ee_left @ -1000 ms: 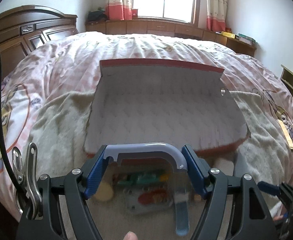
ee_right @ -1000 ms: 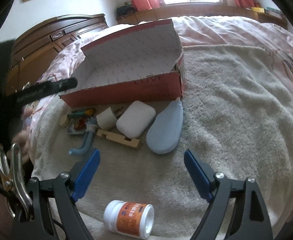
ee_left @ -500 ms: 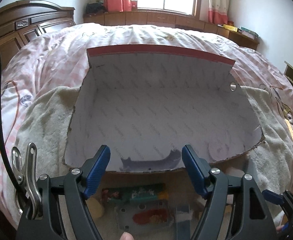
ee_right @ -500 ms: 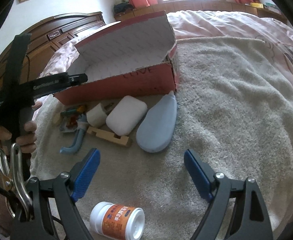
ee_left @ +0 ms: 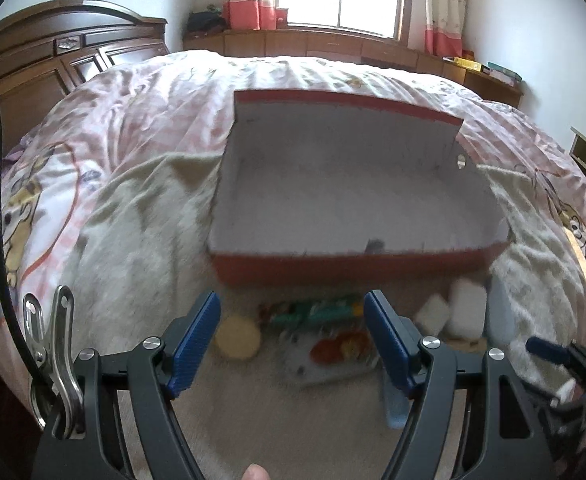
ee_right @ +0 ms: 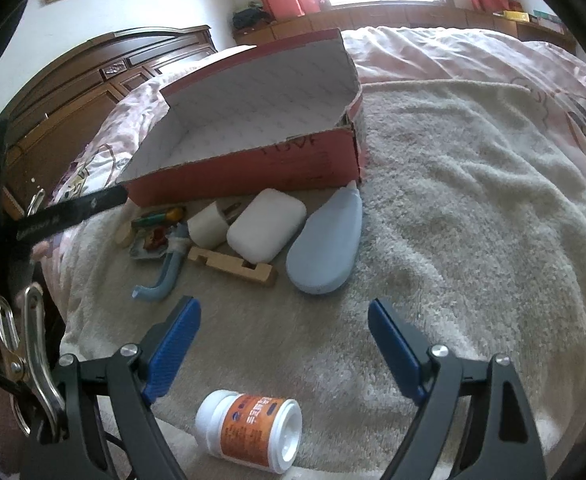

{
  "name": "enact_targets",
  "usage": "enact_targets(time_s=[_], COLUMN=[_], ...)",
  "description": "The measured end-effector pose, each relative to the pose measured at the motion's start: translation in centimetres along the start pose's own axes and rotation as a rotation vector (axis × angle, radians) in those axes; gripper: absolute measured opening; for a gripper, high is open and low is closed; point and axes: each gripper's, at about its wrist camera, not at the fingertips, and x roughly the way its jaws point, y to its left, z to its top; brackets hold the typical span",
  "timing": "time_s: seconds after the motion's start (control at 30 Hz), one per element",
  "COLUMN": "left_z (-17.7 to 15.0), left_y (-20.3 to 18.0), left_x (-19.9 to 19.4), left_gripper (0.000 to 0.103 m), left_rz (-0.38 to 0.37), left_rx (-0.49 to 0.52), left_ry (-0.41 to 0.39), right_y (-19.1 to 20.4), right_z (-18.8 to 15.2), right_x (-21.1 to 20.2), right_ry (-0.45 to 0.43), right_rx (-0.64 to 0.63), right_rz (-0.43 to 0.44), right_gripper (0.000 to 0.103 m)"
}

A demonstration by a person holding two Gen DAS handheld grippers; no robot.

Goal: Organize rigid objects
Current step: 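Open the left tool to drop the grey bracket into the box, then reach to the round wooden disc and grasp it with the left tool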

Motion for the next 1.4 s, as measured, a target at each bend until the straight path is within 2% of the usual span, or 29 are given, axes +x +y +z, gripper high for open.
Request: enact_targets(time_s=[0.27,0.47,0.57,0.73,0.97,1.07,1.27,1.4], left_z=[-2.4,-2.9,-2.8,-2.7,-2.5,-2.7,-3.0,-3.2], left_y=[1.7,3.4,3.9,3.4,3.0,2.5,2.5,3.5], left_x=[0.7,1.8,2.4,3.5,4.0,3.9,3.2,2.1], left_gripper=[0.076,0.076,0.069,0.048,0.044,0.033,0.033,0.033], left_rz=[0.04,0.079,0.077,0.093,0.107,0.131,0.123,0.118], left_rx=[-0.026,-0.094,-0.108,-0.047,0.0,0.04,0.044,0.009], left_ry=[0.045,0.065,0.068,0.067,0.038,0.021,0.005,-0.003], right_y=[0.4,0.4,0.4,0.4,0.5,0.5,0.6,0.6], right_z=[-0.4,-0.5,-0.6,-0.7,-0.9,-1.0,-1.0,-1.0], right_x=[-0.2,-0.1,0.0,0.1,0.5,0.6,0.5,0.4], right_ry=[0.003,0.008,0.012,0.019,0.031,0.035,0.033,0.03], right_rx=[-0.01,-0.008,-0.009,-0.008,-0.004,-0.006,-0.004,-0.004], right_rz=[-0.002,-0.004,-0.007,-0.01,-0.016,-0.017,-0.015,-0.013], right_gripper=[0.089,0.089,0.089,0.089,0.089,0.089,0.089,0.089])
